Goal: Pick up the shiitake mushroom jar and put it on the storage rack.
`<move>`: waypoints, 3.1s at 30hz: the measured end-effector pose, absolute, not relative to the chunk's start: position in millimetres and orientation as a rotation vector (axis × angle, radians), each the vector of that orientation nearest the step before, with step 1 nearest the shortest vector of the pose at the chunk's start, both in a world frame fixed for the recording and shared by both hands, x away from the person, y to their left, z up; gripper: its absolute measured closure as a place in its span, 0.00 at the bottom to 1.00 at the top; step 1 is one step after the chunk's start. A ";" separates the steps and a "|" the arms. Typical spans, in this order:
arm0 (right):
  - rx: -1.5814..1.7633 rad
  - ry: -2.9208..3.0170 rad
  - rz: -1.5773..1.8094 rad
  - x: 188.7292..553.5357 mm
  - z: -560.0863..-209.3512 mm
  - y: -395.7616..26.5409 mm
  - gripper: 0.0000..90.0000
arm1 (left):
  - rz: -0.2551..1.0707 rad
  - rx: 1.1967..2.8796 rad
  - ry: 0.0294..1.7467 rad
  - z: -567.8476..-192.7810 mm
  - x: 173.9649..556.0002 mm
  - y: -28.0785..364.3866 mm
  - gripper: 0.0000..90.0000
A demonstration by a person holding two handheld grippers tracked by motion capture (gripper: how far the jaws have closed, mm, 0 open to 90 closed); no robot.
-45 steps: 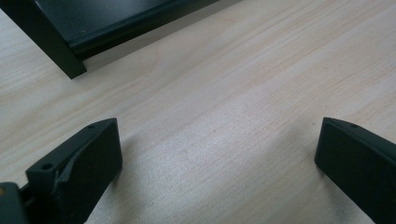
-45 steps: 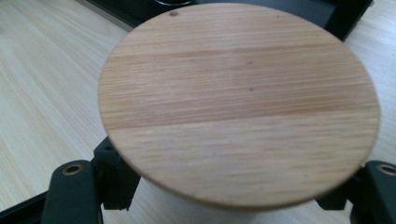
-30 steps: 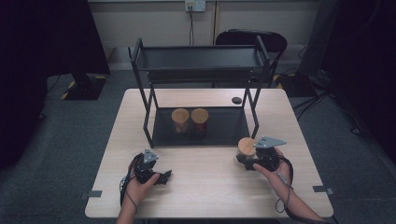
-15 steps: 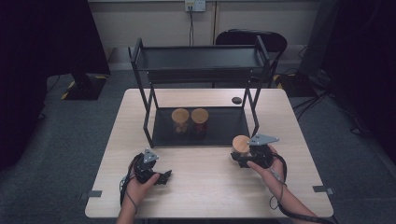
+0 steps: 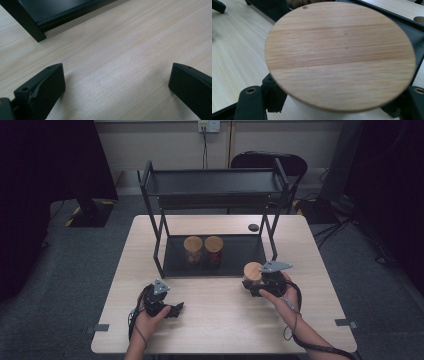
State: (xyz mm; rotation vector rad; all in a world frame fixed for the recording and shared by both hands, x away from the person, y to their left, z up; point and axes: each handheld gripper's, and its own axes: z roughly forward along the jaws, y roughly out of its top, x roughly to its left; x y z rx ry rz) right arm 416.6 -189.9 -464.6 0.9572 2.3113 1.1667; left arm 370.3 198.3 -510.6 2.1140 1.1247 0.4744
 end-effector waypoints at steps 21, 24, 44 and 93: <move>0.952 2.314 1.154 434.0 -460.9 -169.3 0.28 | 0.474 2.114 1.125 -510.6 370.3 198.3 0.00; 0.965 2.308 1.161 437.6 -459.3 -168.1 0.28 | 0.475 2.114 1.124 -510.6 370.3 198.3 0.00; 0.971 2.295 1.153 458.3 -451.1 -151.8 0.28 | 0.477 2.120 1.120 -510.4 370.5 198.7 0.00; 1.012 2.241 1.118 494.3 -453.5 -137.1 0.28 | 0.477 2.119 1.121 -510.5 370.5 198.7 0.00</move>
